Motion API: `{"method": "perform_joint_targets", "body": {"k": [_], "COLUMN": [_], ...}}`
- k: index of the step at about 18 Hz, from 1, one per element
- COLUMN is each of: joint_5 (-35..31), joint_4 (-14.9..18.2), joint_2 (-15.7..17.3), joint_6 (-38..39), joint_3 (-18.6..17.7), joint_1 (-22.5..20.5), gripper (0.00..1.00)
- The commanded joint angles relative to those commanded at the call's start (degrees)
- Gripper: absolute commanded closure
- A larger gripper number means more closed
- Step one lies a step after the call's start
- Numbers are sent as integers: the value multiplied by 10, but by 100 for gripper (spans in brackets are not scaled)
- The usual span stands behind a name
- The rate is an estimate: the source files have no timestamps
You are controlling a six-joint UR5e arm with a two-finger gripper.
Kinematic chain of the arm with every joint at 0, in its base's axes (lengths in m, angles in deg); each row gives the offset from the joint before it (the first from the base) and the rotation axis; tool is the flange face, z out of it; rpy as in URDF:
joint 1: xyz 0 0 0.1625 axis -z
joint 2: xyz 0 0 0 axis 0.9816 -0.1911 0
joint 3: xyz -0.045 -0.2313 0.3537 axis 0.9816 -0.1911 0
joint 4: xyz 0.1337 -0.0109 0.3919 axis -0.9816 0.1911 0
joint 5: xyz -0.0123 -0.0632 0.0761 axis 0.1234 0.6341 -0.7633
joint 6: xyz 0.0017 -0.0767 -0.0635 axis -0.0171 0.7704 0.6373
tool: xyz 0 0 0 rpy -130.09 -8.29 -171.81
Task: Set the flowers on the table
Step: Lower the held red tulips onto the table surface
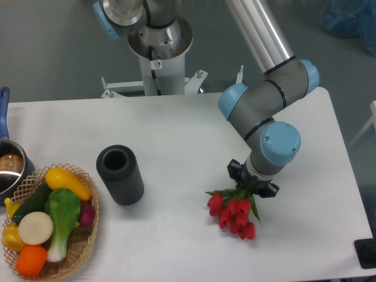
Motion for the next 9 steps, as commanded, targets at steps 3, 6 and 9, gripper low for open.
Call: {"method": "perform_joint_targets", "body": {"k": [3, 6, 9], "joint_5": [2, 3, 3], "joint_4": [-1, -3, -8], "joint_2": [5, 14, 23], "joint_6": [-4, -5, -5], "joint_3": [0, 1, 4], "joint_1": [0, -3, -6], "gripper": [0, 0, 0]}}
